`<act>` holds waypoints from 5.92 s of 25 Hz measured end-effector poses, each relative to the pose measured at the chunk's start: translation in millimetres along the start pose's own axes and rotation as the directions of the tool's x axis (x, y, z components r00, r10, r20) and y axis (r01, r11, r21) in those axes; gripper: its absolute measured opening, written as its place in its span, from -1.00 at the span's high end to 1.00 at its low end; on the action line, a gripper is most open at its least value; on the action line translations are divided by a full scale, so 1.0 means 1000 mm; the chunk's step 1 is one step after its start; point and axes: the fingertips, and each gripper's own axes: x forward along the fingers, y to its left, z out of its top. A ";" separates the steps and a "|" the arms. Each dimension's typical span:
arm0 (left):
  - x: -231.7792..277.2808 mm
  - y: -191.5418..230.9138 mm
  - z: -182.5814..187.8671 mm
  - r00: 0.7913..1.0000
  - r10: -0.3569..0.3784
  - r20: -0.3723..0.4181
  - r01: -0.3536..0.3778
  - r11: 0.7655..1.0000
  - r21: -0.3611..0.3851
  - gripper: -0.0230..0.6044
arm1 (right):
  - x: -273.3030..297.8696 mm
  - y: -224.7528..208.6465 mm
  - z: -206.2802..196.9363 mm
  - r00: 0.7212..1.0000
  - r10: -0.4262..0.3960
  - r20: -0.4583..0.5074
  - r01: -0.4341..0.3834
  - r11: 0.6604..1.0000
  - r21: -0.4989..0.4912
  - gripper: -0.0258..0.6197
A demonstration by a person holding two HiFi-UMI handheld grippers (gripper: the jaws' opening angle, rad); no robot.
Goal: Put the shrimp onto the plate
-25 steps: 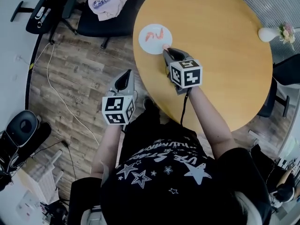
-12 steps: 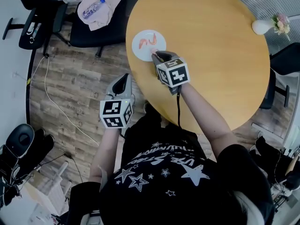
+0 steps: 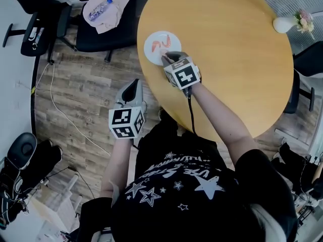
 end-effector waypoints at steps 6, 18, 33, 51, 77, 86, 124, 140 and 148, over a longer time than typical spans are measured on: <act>-0.003 0.004 -0.002 1.000 0.011 -0.003 -0.011 1.000 -0.010 0.92 | 0.007 -0.001 0.000 0.999 -0.020 -0.030 0.020 1.000 -0.020 0.73; -0.008 0.006 -0.007 1.000 0.015 -0.008 -0.015 1.000 -0.014 0.92 | 0.014 -0.004 -0.003 0.996 -0.046 -0.071 0.042 0.998 -0.050 0.73; -0.016 0.006 -0.005 0.999 0.035 0.016 -0.035 0.999 -0.023 0.92 | -0.010 -0.002 0.004 0.999 -0.048 -0.025 0.047 0.999 -0.018 0.62; -0.033 -0.039 -0.004 0.993 0.081 0.083 -0.076 0.995 -0.057 0.92 | -0.098 -0.010 -0.003 0.995 0.010 0.101 -0.012 1.000 0.018 0.63; -0.074 -0.159 -0.002 0.960 0.226 0.165 -0.221 0.974 -0.050 0.92 | -0.227 -0.051 -0.053 0.961 0.132 0.245 -0.144 0.989 0.031 0.66; -0.098 -0.213 -0.025 0.932 0.292 0.212 -0.280 0.956 -0.085 0.92 | -0.273 -0.048 -0.081 0.946 0.203 0.252 -0.196 0.979 -0.050 0.67; -0.243 -0.343 -0.185 0.855 0.481 0.193 -0.410 0.855 -0.317 0.92 | -0.373 0.010 -0.220 0.916 0.337 0.219 -0.311 0.939 -0.146 0.92; -0.300 -0.429 -0.234 0.858 0.468 0.210 -0.400 0.867 -0.298 0.92 | -0.450 0.025 -0.307 0.923 0.325 0.205 -0.299 0.942 -0.151 0.92; -0.324 -0.452 -0.235 0.847 0.460 0.267 -0.388 0.878 -0.280 0.92 | -0.486 0.037 -0.312 0.912 0.338 0.233 -0.297 0.935 -0.192 0.92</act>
